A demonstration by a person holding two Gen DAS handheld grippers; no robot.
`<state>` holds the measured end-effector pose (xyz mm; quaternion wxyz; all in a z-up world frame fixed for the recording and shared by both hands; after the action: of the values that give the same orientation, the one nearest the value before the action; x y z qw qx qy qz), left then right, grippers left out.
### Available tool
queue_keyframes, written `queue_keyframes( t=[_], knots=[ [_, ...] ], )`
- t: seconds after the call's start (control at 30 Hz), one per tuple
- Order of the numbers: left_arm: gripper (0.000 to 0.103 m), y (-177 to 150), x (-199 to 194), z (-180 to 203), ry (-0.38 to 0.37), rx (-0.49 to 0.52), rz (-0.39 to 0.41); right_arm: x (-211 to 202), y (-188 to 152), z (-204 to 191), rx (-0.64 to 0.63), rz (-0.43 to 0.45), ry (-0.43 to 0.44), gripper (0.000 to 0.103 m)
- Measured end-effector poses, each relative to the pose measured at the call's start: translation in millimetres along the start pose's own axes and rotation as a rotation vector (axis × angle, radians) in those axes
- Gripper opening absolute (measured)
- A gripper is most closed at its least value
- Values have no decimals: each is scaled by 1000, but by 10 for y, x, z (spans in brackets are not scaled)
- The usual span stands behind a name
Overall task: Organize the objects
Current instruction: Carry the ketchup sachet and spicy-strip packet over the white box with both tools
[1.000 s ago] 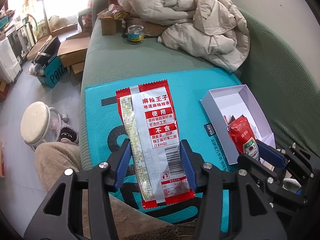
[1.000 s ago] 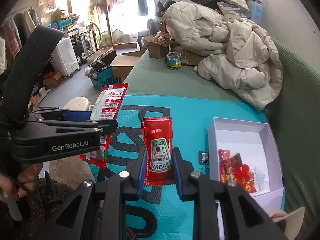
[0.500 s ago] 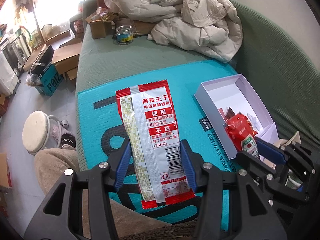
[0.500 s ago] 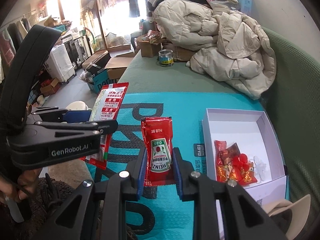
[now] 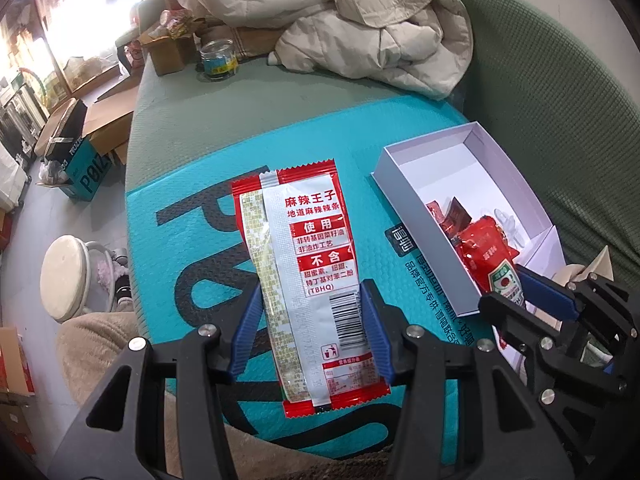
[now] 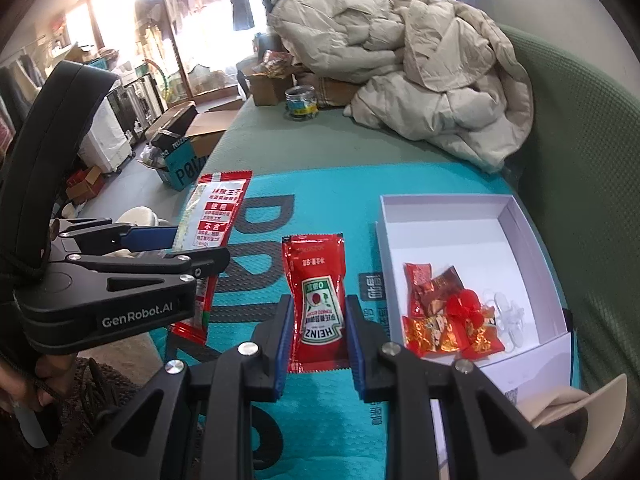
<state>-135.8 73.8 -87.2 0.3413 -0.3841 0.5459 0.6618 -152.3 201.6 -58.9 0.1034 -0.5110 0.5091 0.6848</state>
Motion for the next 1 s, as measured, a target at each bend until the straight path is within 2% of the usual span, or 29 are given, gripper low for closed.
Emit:
queue_keyframes(
  t=[0.5, 1.0],
  knots=[
    [47, 128, 436, 428, -23, 98, -76, 255, -118, 497, 106, -55, -35, 25],
    [47, 304, 700, 842, -59, 167, -101, 390, -215, 912, 199, -82, -60, 25]
  ],
)
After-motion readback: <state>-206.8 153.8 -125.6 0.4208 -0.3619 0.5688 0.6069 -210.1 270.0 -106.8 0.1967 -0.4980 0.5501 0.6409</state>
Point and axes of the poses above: each gripper's, at about its wrist camera, not at the fingertips, and x roughly the way its jaws point, z to its right, y to its top, the point moved 6 cm from there along x, roughly the way its jaws point, and after that the axes turned 4 degrees about -y, right-handed, at the moved point
